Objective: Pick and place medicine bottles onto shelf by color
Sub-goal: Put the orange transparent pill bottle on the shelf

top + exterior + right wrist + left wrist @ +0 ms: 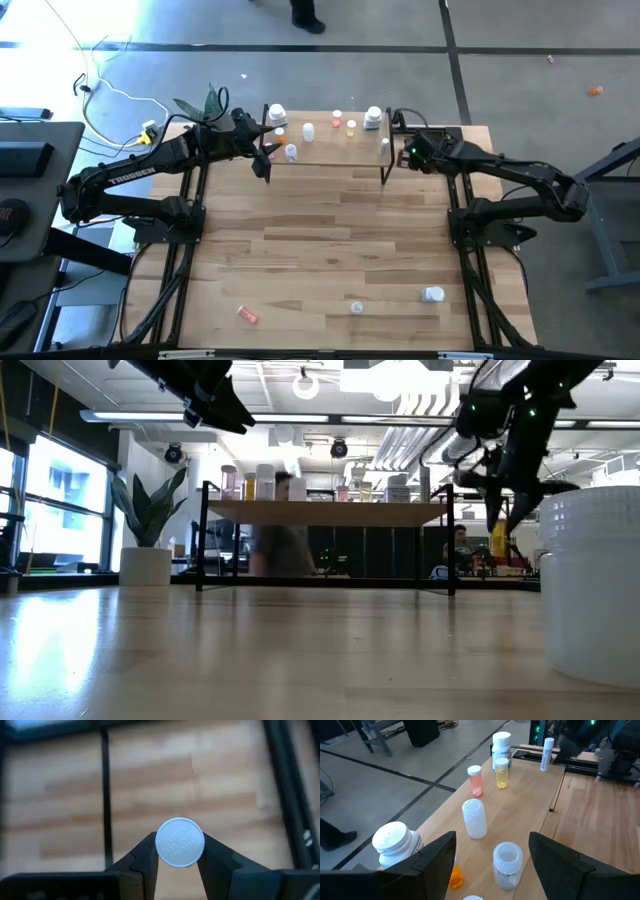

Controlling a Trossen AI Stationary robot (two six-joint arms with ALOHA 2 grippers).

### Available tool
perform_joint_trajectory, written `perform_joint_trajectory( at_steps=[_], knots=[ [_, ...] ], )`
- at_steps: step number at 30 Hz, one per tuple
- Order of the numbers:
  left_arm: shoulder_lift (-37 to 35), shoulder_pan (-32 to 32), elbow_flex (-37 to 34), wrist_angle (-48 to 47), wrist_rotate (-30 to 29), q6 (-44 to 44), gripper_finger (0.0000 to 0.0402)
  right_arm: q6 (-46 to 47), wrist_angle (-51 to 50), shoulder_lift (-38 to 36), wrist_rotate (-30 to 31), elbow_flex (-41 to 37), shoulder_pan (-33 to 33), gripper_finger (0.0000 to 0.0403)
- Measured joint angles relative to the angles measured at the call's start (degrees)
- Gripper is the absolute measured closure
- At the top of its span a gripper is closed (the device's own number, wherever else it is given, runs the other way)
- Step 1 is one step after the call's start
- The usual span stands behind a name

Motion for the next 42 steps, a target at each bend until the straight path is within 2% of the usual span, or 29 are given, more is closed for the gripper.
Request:
perform_joint_trajectory(
  at_steps=[4,13,23,33,42],
  knots=[
    [0.0,0.0,0.0,0.0,0.0,0.0,0.0163,-1.6,-3.5,0.0,3.1,5.4,-0.6,0.0295],
    [0.0,0.0,0.0,0.0,0.0,0.0,0.0163,-9.9,-7.7,0.0,4.6,21.9,-2.3,0.0295],
    [0.0,0.0,0.0,0.0,0.0,0.0,0.0163,-20.0,-5.8,1.7,2.9,38.2,-2.1,0.0295],
    [0.0,0.0,0.0,0.0,0.0,0.0,0.0163,-25.0,-6.6,11.9,-1.5,51.9,2.5,0.0295],
    [0.0,0.0,0.0,0.0,0.0,-0.2,0.0163,-26.0,-12.5,22.2,-7.9,58.4,7.6,0.0295]
  ],
)
